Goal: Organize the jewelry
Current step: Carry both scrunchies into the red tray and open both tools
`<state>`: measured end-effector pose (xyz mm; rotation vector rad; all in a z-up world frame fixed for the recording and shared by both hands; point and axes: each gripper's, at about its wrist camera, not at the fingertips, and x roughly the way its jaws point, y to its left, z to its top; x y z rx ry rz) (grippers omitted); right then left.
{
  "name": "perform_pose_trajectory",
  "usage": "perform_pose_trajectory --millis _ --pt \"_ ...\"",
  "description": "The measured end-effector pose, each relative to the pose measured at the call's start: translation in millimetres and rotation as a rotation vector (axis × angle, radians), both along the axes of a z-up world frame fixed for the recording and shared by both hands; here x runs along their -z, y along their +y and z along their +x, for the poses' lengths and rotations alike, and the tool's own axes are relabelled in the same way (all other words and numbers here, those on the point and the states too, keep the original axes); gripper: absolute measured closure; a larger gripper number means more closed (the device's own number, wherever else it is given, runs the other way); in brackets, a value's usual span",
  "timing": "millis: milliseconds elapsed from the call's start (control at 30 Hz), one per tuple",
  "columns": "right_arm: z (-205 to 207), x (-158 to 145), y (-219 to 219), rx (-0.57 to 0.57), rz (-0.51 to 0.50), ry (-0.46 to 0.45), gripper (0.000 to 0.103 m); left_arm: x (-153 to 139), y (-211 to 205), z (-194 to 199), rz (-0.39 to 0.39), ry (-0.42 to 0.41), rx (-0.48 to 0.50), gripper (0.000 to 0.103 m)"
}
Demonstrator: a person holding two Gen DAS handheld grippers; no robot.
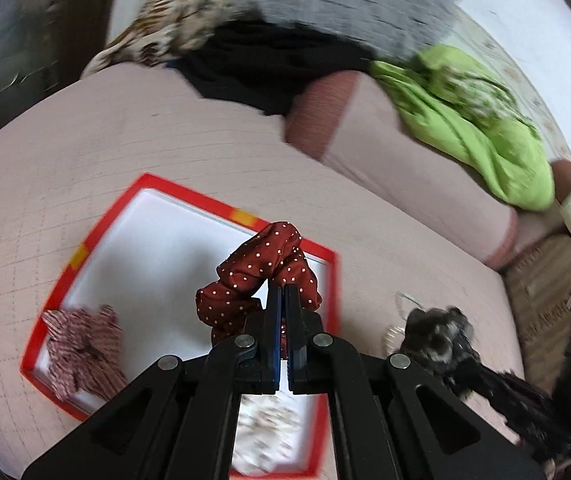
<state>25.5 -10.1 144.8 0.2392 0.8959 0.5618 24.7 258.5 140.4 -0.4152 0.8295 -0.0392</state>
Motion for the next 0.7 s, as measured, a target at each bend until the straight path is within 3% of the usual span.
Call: perform_pose_trajectory --millis 100,267,400,500,567,600,633,667,700 --pt "16 3 39 -0.029 -0.031 0.008 0.091 12 18 16 0.027 0.016 -0.051 0.102" --pt "47 21 87 -0.041 -0.074 0.044 0.091 24 42 35 0.155 0.001 -0.121 0.102" --pt "70 42 116 -0.046 -0.112 0.078 0.091 40 61 51 0.106 0.032 -0.136 0.102" --pt "80 55 134 -0.051 -0.145 0.091 0.091 51 64 60 0.114 0.072 -0.136 0.102" --pt "85 62 140 -0.049 -0.157 0.1 0.084 53 68 62 0.104 0.082 -0.145 0.101" --pt "85 63 141 -0.047 -0.158 0.103 0.083 52 71 62 0.083 0.08 -0.152 0.099" --pt "85 62 142 -0.042 -0.158 0.104 0.079 51 72 63 0.066 0.079 -0.154 0.088" --pt "85 62 142 -0.035 -0.159 0.104 0.067 50 74 61 0.045 0.075 -0.157 0.082" --pt "84 60 142 -0.027 -0.162 0.099 0.062 49 75 60 0.031 0.068 -0.162 0.065"
